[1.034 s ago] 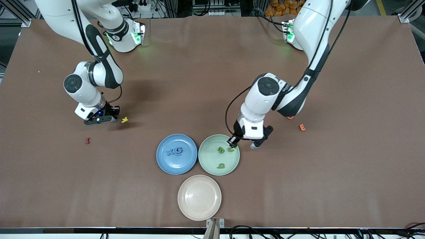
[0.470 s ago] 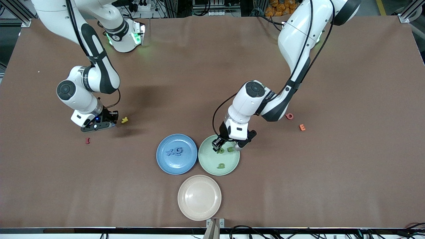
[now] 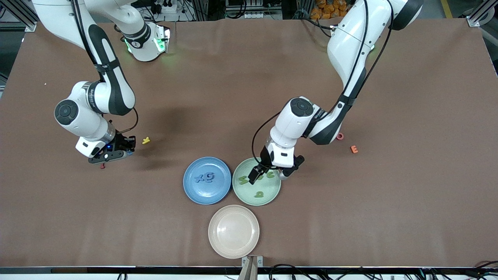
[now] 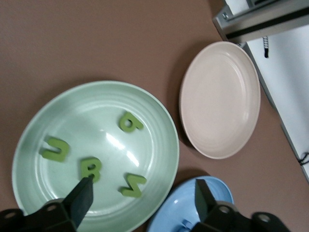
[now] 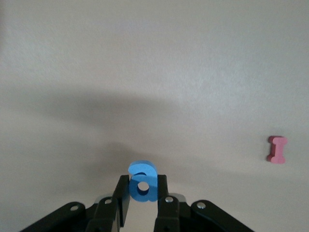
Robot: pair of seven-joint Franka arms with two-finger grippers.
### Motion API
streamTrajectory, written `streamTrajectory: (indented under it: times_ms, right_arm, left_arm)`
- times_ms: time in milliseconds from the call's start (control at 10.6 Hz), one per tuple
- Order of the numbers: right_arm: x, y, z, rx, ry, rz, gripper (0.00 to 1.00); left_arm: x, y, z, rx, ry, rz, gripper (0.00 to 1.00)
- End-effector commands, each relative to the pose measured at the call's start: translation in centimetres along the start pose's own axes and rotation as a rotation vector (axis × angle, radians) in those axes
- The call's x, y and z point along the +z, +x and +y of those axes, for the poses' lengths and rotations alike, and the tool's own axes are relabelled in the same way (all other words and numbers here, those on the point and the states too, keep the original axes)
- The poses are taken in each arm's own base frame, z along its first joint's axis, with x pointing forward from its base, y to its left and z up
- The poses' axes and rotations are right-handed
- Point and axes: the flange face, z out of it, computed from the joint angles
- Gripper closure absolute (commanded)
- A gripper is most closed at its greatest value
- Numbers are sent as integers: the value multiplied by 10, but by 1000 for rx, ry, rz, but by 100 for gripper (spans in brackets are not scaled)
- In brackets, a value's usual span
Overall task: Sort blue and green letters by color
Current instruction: 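Lower the green Z onto the green plate and open the left gripper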
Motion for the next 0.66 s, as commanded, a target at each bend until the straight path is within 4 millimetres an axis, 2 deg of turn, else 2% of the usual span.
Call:
streamTrajectory:
  times_ms: [0,188,376,564]
  right_arm:
    - [-15,17,-14,65,21,8,81]
    - [-16,29,-36,101,17,13,81]
    - [-16,48,-68,136,15,29,81]
    - [-16,66,-92,151,20,47,81]
  left_arm:
    - [-2,27,-13,48,189,57,0]
    - [-15,64,-26,73,327,76,0]
    - [-33,96,-38,128,455,48,0]
    - [-59,113,-37,146,513,37,0]
